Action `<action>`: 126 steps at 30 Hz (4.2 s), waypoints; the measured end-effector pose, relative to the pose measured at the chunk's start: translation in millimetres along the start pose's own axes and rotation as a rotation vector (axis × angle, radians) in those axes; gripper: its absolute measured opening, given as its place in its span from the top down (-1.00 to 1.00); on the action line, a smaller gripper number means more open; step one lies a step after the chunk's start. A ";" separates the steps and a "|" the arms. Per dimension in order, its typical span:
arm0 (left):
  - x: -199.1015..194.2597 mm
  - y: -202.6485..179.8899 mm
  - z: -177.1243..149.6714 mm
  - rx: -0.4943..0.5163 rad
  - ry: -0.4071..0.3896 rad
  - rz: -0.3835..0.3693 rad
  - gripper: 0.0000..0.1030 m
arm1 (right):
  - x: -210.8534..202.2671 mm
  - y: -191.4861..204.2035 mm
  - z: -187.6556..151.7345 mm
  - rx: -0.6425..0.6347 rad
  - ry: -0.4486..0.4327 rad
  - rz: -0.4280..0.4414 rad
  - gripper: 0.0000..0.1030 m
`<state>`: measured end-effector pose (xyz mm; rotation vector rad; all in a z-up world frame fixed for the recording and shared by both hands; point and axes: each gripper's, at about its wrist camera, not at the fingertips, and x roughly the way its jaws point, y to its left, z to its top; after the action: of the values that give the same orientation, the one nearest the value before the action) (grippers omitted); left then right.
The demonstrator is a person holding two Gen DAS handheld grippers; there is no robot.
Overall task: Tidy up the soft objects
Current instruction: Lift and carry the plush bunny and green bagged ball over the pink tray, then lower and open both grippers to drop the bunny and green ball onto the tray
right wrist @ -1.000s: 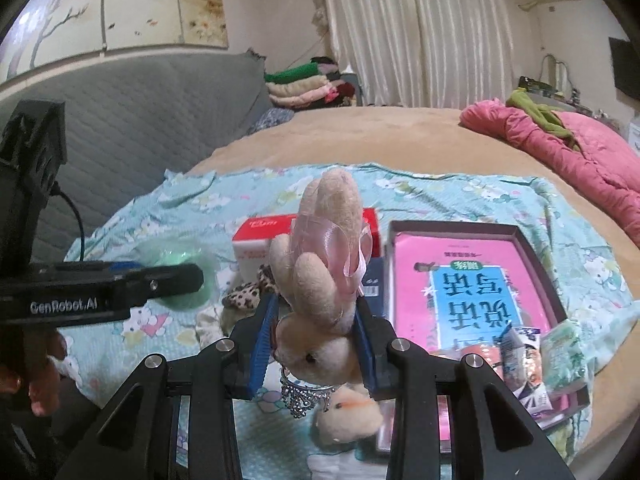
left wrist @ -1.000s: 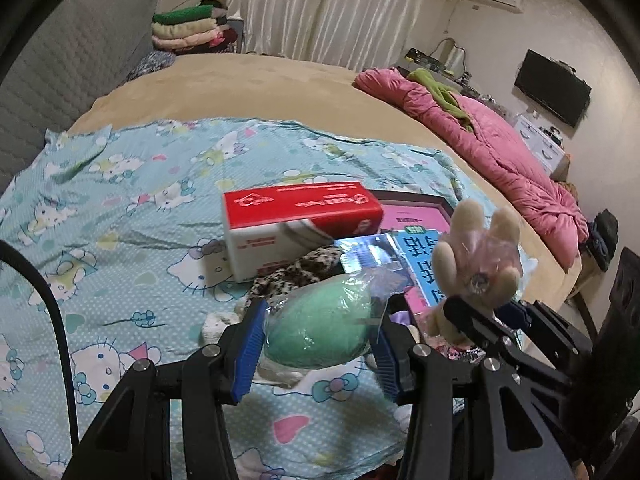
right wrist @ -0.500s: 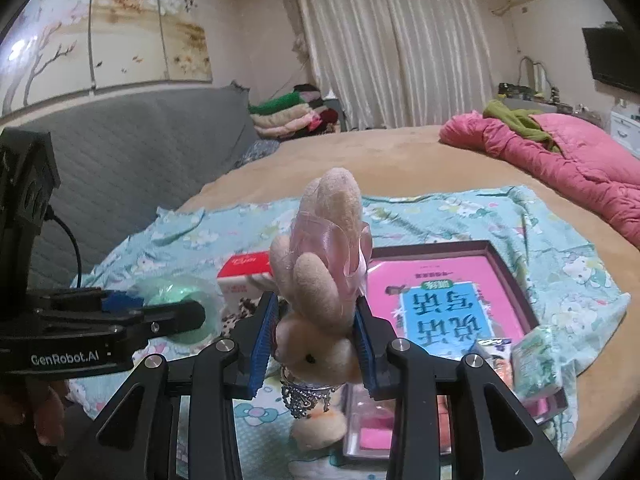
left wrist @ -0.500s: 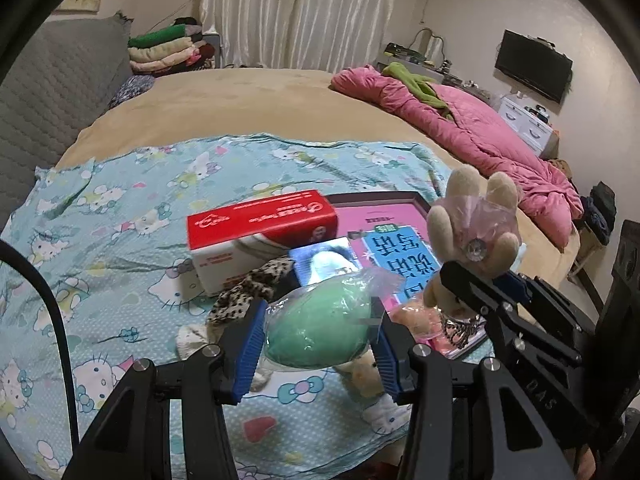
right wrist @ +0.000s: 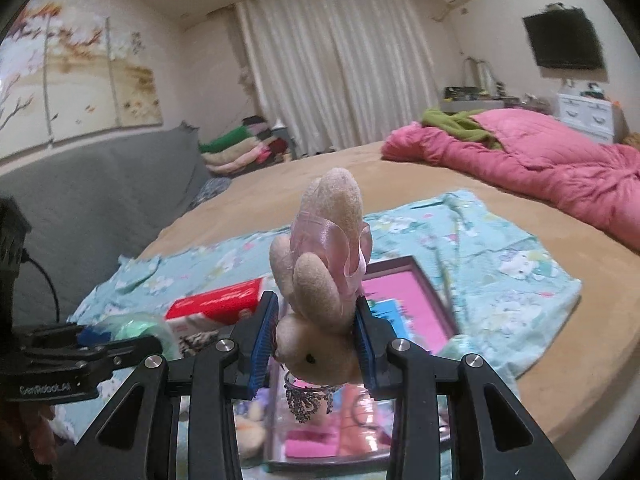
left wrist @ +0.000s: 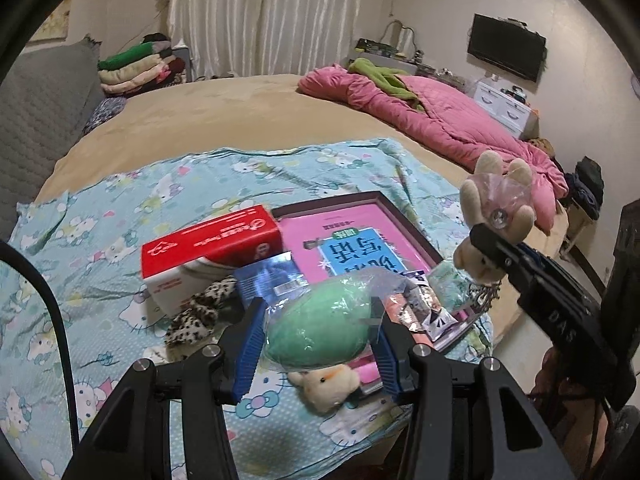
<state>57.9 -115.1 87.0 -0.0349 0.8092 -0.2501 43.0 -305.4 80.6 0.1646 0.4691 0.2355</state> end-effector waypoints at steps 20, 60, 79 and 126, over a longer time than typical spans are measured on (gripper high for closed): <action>60.7 -51.4 -26.4 0.093 0.150 -0.053 0.03 | 2.3 -38.2 -3.8 0.084 0.016 -0.061 0.27; 140.9 -61.3 -47.2 0.132 0.279 -0.017 0.03 | 53.9 -57.2 -39.1 0.090 0.231 -0.028 0.27; 143.5 -55.0 -47.4 0.109 0.277 -0.053 0.03 | 81.7 -60.1 -58.2 0.130 0.362 0.067 0.26; 137.0 -74.0 -44.4 0.182 0.286 -0.015 -0.19 | 67.9 -81.1 -50.2 0.154 0.262 -0.086 -0.45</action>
<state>101.2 -216.1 -31.9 0.1696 1.0672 -0.3475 93.6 -360.3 -9.6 0.2652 0.7537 0.1365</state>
